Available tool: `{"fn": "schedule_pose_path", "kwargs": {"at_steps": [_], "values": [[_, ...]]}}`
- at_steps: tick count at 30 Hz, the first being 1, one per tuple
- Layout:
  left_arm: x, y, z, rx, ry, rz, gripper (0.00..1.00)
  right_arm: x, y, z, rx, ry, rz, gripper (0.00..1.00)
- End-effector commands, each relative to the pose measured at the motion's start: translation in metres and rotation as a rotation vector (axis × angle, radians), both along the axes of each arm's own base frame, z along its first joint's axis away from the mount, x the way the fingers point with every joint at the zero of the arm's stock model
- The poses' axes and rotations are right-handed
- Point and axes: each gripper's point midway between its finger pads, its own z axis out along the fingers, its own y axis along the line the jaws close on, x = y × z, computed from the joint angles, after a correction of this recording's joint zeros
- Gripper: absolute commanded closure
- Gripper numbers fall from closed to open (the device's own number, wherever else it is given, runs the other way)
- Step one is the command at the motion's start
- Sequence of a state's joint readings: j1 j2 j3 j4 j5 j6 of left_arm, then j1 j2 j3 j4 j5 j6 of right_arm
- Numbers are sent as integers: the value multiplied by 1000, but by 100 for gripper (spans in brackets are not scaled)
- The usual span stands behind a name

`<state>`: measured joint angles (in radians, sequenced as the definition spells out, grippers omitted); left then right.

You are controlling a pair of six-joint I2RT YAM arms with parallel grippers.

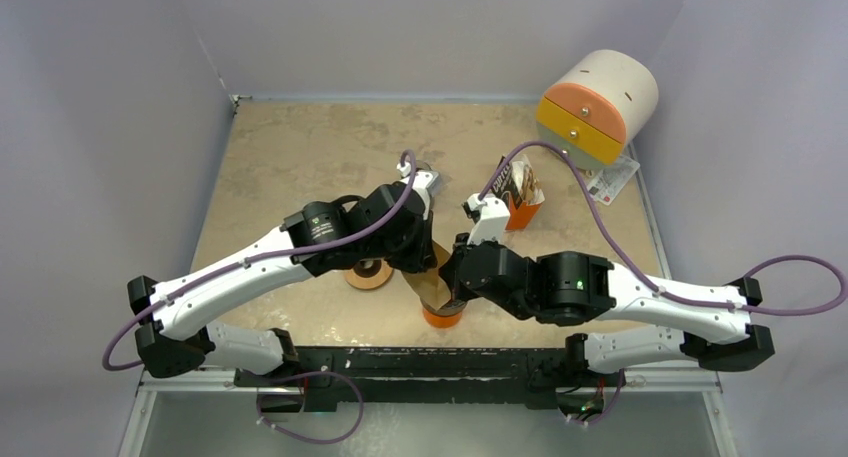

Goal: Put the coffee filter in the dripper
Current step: Place the coffee filter in the coffee dripper.

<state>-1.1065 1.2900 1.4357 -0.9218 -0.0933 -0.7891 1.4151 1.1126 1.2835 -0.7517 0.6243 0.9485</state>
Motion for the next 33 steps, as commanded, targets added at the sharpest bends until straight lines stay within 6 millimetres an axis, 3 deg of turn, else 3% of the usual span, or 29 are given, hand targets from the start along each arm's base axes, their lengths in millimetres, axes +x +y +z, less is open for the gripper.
{"fn": "schedule_pose_path", "kwargs": {"at_steps": [1,20,30,33], "values": [[0,0,6,22,-21,-28,100,-1,-9,-14,-17,50,-59,100],[-3,-23,-40,133,48,-89,100,7,-22,-47,-46,85,-193,100],[-5,-29,-52,160,72,-104,100,15,-20,-60,-62,79,-208,100],[-5,-29,-53,166,73,-101,100,16,-22,-61,-59,78,-212,93]]}}
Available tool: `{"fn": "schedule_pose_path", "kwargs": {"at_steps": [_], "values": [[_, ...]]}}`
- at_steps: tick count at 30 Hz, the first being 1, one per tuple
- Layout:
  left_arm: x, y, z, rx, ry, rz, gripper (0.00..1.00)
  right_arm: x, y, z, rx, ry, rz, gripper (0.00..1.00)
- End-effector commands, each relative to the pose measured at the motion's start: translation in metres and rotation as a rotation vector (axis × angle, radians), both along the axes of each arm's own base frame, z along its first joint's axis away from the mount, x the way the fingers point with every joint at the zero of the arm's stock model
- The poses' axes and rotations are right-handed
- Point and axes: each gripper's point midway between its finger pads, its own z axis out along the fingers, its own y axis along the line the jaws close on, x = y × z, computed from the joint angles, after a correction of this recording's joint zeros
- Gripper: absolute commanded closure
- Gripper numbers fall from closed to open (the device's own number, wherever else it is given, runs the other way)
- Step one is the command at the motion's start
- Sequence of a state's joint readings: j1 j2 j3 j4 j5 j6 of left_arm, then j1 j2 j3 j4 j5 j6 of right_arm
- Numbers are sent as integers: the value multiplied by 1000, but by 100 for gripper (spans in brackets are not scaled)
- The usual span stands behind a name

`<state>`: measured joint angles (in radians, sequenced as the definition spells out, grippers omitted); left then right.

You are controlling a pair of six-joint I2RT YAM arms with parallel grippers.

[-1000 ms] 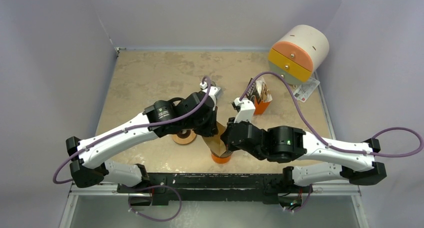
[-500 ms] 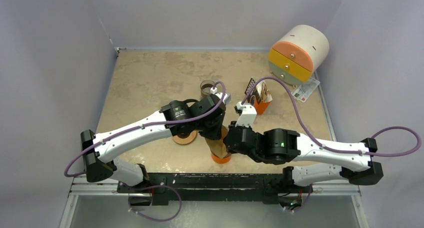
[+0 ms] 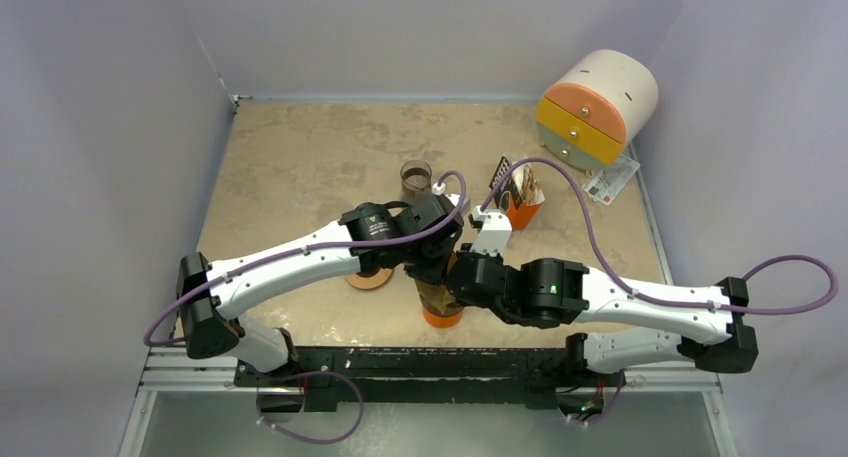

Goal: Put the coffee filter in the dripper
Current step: Place the coffee filter in the coffee dripper.

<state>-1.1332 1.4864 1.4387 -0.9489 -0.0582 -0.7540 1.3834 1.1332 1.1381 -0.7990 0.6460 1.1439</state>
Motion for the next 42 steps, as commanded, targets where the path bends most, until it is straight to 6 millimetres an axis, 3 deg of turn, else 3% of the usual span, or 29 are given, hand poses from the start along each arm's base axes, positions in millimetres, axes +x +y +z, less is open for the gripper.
{"fn": "schedule_pose_path", "kwargs": {"at_steps": [1,12,20,25,33,42], "values": [[1,-8,13,-30,-25,-27,100,10,-2,3,20,-34,-47,91],[4,-7,6,19,-26,-32,100,7,-14,22,54,-41,-37,73],[9,-4,3,69,-42,-55,100,8,-41,41,53,-84,-42,63],[7,-5,-2,97,-24,-77,99,12,-63,50,16,-126,-68,62],[1,-15,-9,82,21,-96,83,21,-92,57,-55,-188,-127,61],[-3,-13,-11,99,38,-126,67,24,-99,56,-66,-208,-143,60]]}}
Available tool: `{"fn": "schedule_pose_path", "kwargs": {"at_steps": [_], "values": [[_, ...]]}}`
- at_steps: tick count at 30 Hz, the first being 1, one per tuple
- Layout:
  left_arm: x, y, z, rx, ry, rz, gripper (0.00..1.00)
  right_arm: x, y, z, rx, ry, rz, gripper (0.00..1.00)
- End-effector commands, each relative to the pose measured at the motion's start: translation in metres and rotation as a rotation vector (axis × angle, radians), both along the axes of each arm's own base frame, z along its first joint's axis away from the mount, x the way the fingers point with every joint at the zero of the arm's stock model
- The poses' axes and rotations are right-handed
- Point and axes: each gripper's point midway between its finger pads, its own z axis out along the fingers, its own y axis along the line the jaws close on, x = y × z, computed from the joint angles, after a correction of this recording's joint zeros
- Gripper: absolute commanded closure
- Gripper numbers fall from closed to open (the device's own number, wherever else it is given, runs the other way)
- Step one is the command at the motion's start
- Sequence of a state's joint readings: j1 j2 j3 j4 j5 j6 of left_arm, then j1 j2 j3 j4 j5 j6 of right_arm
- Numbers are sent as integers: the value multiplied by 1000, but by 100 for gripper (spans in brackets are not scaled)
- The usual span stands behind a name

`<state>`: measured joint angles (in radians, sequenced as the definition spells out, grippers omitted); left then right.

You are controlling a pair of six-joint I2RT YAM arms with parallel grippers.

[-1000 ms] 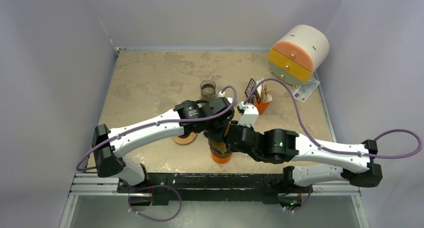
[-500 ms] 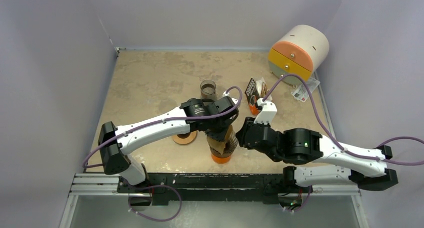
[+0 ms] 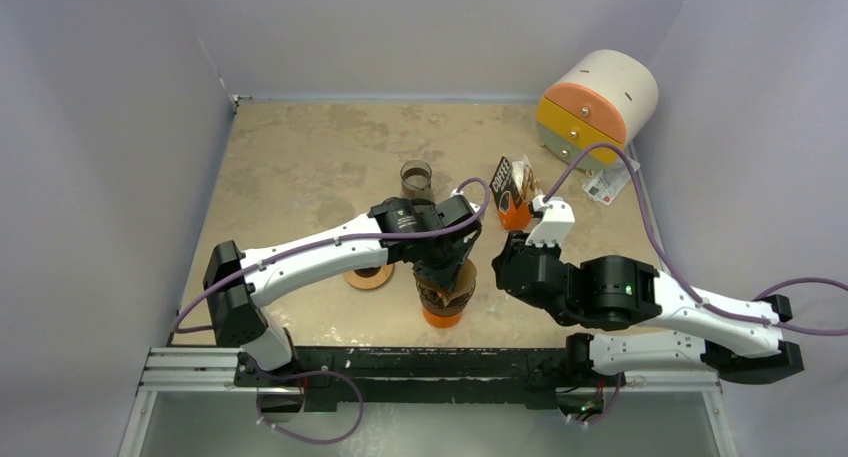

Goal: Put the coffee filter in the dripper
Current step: Place the coffee filter in the coffee dripper.

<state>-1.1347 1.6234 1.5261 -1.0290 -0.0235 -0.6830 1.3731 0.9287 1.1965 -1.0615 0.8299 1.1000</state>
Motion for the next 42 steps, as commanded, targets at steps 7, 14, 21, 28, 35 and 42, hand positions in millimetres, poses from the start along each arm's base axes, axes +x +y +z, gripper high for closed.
{"fn": "schedule_pose_path", "kwargs": {"at_steps": [7,14,21,28,35,42], "values": [[-6,-1,15,-15,-12,-111,59,9,-13,8,-13,-56,-52,59],[-8,3,11,2,-17,-159,54,9,-15,7,-14,-57,-53,59],[-8,-1,17,-26,-36,-199,57,9,-14,5,-21,-55,-54,59],[-7,-3,30,-32,-43,-215,83,10,-14,8,-20,-66,-52,59],[-10,-5,49,-80,-14,-112,100,13,-14,11,-35,-81,-52,59],[-9,3,47,-47,29,56,100,16,-15,12,-41,-104,-60,58]]}}
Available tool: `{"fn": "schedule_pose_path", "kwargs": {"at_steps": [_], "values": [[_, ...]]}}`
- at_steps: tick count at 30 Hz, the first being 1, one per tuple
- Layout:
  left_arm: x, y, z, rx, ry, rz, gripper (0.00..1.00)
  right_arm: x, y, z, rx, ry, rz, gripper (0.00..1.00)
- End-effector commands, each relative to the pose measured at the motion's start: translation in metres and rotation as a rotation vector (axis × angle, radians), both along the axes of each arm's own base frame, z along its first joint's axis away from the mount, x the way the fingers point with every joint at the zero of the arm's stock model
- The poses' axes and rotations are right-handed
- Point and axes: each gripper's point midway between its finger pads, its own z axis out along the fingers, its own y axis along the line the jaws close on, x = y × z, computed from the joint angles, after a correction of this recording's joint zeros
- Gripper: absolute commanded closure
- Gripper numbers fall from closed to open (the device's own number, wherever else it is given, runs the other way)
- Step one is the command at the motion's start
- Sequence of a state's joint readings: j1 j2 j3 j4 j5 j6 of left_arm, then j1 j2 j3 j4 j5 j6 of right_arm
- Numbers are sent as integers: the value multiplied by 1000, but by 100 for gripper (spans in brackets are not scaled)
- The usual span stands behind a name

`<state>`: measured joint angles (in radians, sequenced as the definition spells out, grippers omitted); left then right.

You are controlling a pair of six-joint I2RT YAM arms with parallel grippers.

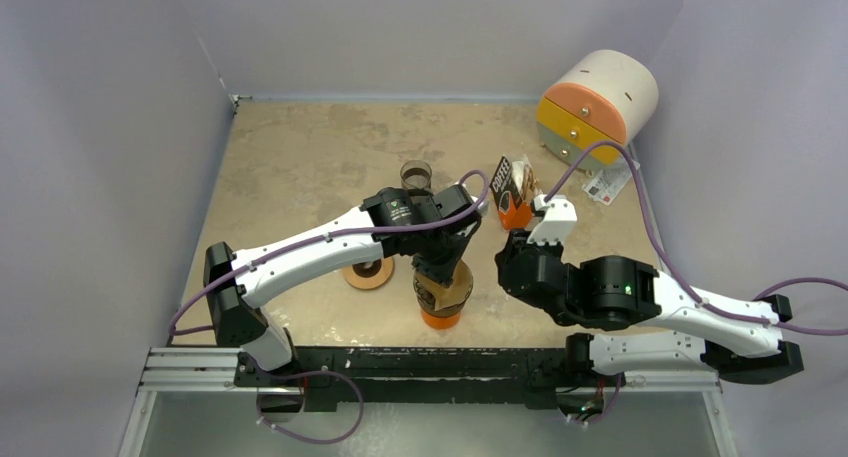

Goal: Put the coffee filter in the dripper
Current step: Place the coffee filter in the coffee dripper.

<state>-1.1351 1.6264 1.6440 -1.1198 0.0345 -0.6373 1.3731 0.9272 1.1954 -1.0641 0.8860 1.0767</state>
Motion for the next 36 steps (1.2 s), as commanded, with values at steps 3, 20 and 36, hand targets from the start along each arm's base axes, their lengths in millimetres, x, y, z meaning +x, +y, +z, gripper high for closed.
{"fn": "schedule_pose_path", "kwargs": {"at_steps": [3,20,36], "values": [[1,8,15,20,16,192,100,9,-10,6,-17,-64,-39,58],[3,6,-22,205,35,324,100,11,-17,-8,-31,-91,-27,57],[3,18,-37,274,25,335,100,12,-18,-13,-44,-101,-25,55]]}}
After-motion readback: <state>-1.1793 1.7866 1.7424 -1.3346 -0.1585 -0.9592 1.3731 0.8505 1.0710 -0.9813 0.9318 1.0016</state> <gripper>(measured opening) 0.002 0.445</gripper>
